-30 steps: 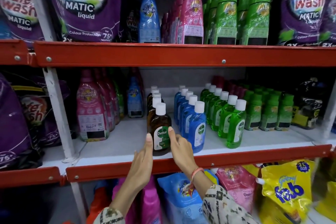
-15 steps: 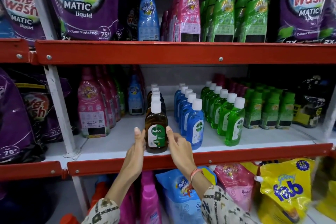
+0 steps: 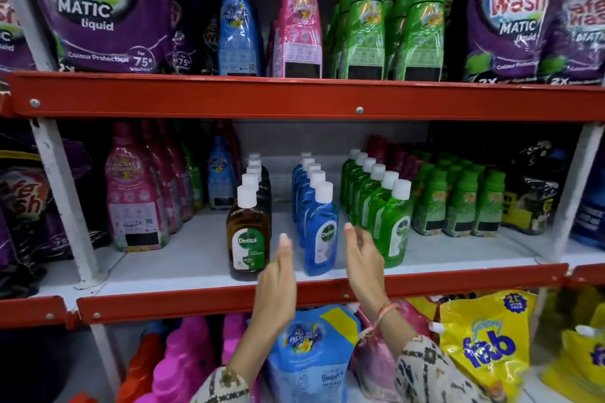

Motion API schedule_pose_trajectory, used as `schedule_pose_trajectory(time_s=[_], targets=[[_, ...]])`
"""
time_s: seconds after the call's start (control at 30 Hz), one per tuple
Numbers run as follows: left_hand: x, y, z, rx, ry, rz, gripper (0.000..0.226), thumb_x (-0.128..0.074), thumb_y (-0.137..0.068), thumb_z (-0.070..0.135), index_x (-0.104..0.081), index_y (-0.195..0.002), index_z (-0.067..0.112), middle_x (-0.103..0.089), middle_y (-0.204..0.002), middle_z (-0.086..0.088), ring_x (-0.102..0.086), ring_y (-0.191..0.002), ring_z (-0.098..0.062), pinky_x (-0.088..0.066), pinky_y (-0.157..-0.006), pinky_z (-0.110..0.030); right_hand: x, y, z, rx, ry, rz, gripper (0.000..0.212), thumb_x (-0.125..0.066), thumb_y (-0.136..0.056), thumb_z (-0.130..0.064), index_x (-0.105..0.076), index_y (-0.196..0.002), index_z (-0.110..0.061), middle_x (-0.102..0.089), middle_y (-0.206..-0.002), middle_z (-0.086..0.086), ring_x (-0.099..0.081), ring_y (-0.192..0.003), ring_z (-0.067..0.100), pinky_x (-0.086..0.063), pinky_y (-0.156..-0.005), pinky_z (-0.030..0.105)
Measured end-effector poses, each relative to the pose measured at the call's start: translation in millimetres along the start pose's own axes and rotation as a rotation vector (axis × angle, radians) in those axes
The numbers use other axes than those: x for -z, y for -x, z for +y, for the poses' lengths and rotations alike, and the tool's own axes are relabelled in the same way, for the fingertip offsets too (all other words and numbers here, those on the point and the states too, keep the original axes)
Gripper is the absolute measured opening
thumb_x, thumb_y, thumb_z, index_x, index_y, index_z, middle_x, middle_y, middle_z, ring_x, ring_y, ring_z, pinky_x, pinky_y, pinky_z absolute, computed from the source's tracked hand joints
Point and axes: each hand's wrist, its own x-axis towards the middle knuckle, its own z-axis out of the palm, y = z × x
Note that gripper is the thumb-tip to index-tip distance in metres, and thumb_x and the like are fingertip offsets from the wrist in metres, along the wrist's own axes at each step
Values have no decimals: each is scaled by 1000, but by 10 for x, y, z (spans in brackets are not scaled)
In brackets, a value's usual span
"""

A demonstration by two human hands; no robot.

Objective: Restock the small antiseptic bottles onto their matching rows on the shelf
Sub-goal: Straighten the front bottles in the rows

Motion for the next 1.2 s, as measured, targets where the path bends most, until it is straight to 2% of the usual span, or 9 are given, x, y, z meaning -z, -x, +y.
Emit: schedule_pose_trajectory(time_s=[0.1, 0.23, 0.33, 0.43, 0.63, 0.83, 1.0, 1.1, 1.2], targets=[[-178, -15, 192, 125, -172, -120, 84, 3, -83, 67, -52, -130, 24, -53, -141, -16, -38, -138, -26, -13, -122, -43, 6, -137, 46, -85, 89, -175, 65, -32, -96, -57, -50, -134, -7, -59, -133, 16, -54, -121, 31, -38, -97, 34], [-307, -85, 241, 218, -206, -135, 79, 4, -91, 61, -40, -144, 23, -43, -150, -15, -21, -147, -33, 8, -122, -49, 18, -147, -14, -32, 127, -267, 66, -27, -95, -61, -67, -102, -10, -68, -96, 7, -59, -94, 26, -42, -80, 32], [-313, -265, 32, 252, 20, -117, 106, -2, -66, 93, -59, -127, 29, -54, -143, -11, -36, -142, -27, -7, -124, -49, 67, -107, -22, -59, 89, -249, 62, -29, -95, -61, -68, -89, -13, -61, -74, -8, -57, -80, 19, -39, -65, 28], [-259, -386, -117, 278, 136, -86, 132, -9, -46, 104, -57, -133, 18, -55, -141, -5, -47, -135, -23, -25, -121, -46, 84, -103, 65, -93, 30, -204, 73, -30, -87, -73, -69, -84, -11, -71, -83, 2, -65, -84, 21, -51, -77, 32], [-195, -407, 18, 273, 185, -146, 89, -3, -92, 61, -55, -132, 1, -55, -138, -21, -52, -129, -29, -36, -113, -35, 151, -88, 103, -47, 33, -152, 79, -31, -88, -71, -69, -91, -2, -73, -90, 17, -67, -87, 26, -51, -79, 37], [-225, -399, 76, 296, 181, -128, 85, -2, -93, 58, -48, -137, 2, -49, -144, -20, -46, -135, -29, -31, -116, -36, 154, -62, 132, 16, 53, -156, 75, -30, -87, -72, -72, -85, -10, -74, -80, 9, -68, -79, 20, -55, -80, 39], [-282, -268, 4, 200, 82, 58, 113, -8, -67, 92, -49, -139, 15, -52, -144, -7, -48, -133, -23, -28, -117, -41, 357, -27, 105, 60, -12, -100, 71, -29, -86, -70, -71, -96, -14, -72, -83, 6, -65, -79, 20, -48, -72, 33], [-441, -79, 14, -44, 146, 370, 75, -18, -87, 64, -65, -120, 14, -68, -120, -3, -63, -113, -17, -43, -98, -29, 606, -81, 148, 64, -100, 66, 55, -30, -90, -63, -69, -94, -24, -76, -90, 3, -61, -58, 22, -45, -52, 32], [-713, 52, 104, -104, 146, 287, 61, -21, -91, 56, -68, -105, 20, -74, -107, 1, -68, -100, -11, -46, -85, -23, 919, -247, 222, 54, -140, 230, 41, -34, -98, -48, -66, -89, -25, -74, -88, 8, -66, -75, 26, -42, -54, 29]])
